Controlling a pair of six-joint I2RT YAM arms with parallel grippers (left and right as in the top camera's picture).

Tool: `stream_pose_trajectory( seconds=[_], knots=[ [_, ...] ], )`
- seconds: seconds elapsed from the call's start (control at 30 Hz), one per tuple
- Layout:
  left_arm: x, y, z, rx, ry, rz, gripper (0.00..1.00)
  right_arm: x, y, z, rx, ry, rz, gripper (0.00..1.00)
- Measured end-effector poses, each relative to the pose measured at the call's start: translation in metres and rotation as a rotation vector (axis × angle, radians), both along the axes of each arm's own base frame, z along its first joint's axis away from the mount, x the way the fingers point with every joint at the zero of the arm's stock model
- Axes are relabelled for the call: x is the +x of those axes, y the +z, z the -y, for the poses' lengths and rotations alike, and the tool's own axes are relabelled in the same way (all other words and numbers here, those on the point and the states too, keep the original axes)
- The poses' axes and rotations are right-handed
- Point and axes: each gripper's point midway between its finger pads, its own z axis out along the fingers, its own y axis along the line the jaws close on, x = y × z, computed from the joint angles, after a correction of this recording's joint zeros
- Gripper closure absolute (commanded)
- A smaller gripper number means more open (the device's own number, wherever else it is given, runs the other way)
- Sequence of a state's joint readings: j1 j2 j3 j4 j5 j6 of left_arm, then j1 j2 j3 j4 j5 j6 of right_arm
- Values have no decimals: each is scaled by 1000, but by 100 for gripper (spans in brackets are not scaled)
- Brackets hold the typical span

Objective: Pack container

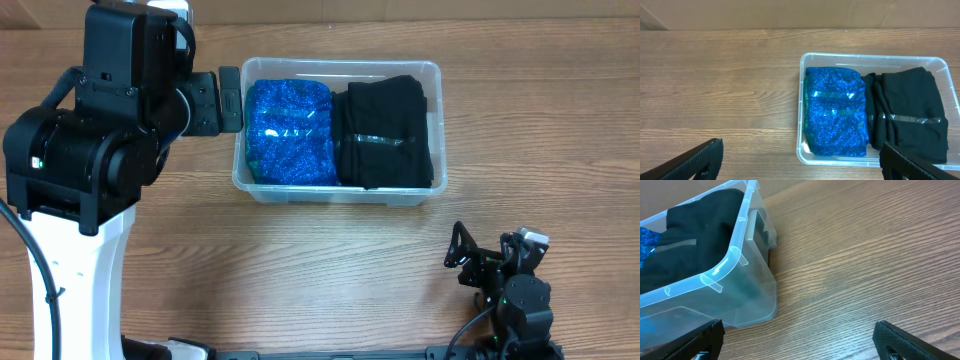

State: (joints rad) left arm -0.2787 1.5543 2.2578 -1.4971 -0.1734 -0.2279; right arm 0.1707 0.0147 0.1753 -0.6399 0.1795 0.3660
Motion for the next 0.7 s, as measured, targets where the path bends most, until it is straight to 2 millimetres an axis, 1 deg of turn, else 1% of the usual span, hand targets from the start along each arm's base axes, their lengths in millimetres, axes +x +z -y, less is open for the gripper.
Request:
stream_pose_trajectory(
  seconds=[0.5, 0.53, 0.6, 0.63, 0.7],
  knots=[
    [-1, -1, -2, 10, 2, -4, 0, 0, 0, 0, 0, 0, 0, 0],
    [2, 1, -8, 30, 14, 10, 0, 0, 0, 0, 0, -1, 0, 0],
    [14, 12, -13, 18, 9, 94, 0, 0, 0, 0, 0, 0, 0, 0],
    [12, 15, -17, 7, -26, 139, 0, 0, 0, 0, 0, 0, 0, 0],
    [3, 19, -23, -18, -82, 253, 0, 0, 1, 0, 1, 1, 3, 0]
  ],
)
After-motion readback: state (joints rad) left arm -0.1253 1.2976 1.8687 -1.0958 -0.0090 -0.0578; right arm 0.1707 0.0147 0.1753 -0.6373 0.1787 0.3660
